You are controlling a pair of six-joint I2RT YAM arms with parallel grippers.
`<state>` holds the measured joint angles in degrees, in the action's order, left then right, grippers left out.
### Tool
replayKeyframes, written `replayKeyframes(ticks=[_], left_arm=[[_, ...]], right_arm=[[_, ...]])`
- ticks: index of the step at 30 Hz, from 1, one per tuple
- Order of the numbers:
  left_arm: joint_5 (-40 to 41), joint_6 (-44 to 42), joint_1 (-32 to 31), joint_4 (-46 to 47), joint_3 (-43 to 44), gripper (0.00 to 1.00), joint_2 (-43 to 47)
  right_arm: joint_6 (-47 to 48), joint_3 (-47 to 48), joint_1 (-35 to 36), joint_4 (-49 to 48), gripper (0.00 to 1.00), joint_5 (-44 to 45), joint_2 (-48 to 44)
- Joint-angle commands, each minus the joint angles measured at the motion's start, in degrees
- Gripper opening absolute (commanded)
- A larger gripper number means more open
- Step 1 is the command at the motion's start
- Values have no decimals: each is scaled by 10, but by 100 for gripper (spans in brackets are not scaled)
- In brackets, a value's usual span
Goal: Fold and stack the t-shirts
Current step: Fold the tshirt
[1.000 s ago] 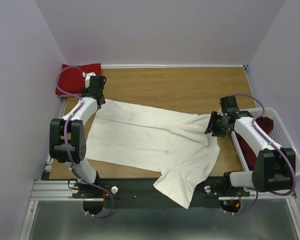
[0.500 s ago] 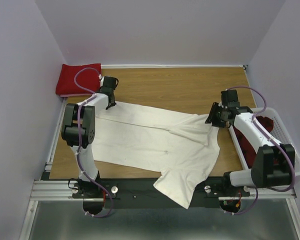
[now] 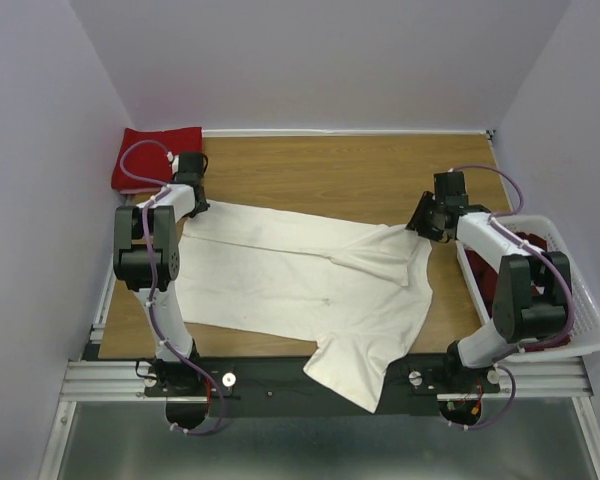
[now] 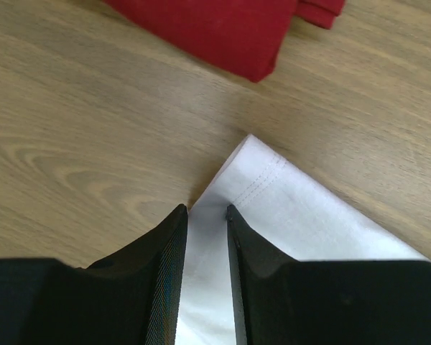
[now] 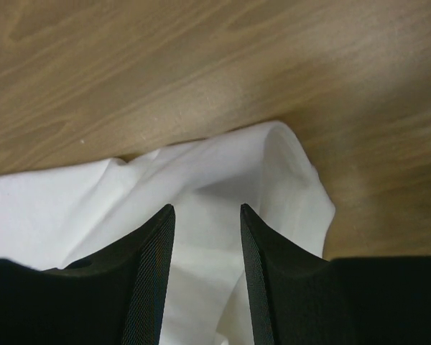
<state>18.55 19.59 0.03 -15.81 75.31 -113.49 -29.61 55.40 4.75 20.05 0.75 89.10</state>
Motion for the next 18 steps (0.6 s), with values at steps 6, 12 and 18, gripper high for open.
replayKeyframes(ticks=[6,12,18], left_arm=[[3,-1,15,1,-15,36,-7],[4,-3,18,3,-14,36,-4],[-6,-2,18,4,-11,36,-6]], right_arm=[[-27,17,-4,-104,48,21,30],[-35,-12,-9,-106,47,58,15],[-46,-51,-12,-109,46,88,-1]])
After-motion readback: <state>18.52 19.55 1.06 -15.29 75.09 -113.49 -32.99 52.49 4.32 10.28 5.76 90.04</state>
